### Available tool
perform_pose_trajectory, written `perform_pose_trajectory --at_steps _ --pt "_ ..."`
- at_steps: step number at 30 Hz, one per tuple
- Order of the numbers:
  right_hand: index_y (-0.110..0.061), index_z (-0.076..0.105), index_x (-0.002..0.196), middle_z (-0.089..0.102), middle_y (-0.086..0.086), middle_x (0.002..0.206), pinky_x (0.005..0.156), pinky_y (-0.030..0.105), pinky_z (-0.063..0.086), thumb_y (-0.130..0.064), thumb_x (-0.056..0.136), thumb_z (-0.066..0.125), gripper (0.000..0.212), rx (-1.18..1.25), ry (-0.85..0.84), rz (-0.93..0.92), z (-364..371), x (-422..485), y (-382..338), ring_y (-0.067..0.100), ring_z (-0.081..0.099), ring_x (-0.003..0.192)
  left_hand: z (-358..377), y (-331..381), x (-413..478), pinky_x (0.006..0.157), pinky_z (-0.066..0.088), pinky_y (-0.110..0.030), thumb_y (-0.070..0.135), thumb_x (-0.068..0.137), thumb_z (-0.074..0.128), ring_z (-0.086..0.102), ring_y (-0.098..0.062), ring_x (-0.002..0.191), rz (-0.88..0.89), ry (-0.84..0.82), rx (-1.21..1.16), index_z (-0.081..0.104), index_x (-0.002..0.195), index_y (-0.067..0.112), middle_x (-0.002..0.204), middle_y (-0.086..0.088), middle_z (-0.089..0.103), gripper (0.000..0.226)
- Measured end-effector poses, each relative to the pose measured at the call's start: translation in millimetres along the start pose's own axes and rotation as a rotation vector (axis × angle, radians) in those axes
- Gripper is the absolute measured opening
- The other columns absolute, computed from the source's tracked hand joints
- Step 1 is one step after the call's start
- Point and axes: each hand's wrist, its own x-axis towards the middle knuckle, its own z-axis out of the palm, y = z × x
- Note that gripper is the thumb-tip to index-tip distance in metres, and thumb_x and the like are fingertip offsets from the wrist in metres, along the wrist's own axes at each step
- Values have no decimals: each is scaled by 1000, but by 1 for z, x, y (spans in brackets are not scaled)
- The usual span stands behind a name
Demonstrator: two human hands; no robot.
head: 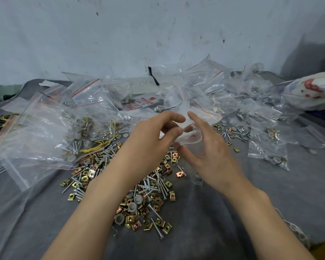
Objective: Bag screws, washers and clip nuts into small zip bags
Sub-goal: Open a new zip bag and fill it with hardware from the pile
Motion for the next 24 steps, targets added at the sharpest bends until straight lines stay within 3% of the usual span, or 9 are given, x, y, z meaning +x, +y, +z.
perform_pose_trajectory --at_steps 4,6,8,11,15,20,24 --pt "-36 30 153 52 -23 118 104 45 44 -70 85 49 79 -4 11 -5 1 0 3 5 53 114 -3 -1 0 73 42 -6 29 97 59 59 8 90 -6 37 -13 63 114 36 90 19 66 19" --pt "-39 28 152 49 -33 115 106 42 43 -72 87 51 76 -13 24 -10 1 0 6 -4 49 114 -7 -3 0 73 43 -7 31 98 58 59 7 90 -17 70 -14 63 115 36 91 18 66 19" --pt "-42 27 152 44 -44 117 106 34 39 -76 86 50 77 -2 34 -3 1 1 9 -13 41 115 -12 -6 1 74 46 -11 33 98 56 61 4 90 -55 93 -18 61 117 36 93 16 68 20" --pt "-45 29 150 56 -27 129 104 22 38 -78 83 51 78 94 72 48 -1 3 11 -6 48 124 -16 -17 0 78 49 -21 36 99 53 62 1 89 -158 48 34 56 122 36 98 14 67 24" --pt "-42 37 149 59 -31 118 90 -1 32 -71 85 57 73 198 169 49 -7 6 9 -13 51 118 -18 -37 -11 70 45 -16 38 100 51 59 3 87 -279 -133 204 52 131 29 102 13 63 32" --pt "-40 37 149 58 -33 117 87 0 35 -72 84 56 74 218 175 61 -11 7 5 -9 54 115 -16 -53 -23 80 50 -23 36 101 51 62 -4 91 -335 -336 355 58 126 27 110 10 66 28" --pt "-44 35 149 57 -31 120 95 15 42 -75 85 53 73 177 142 53 -7 6 5 -5 53 119 -12 -56 -27 83 48 -25 34 101 51 59 -4 93 -320 -363 400 61 122 29 104 13 63 24"
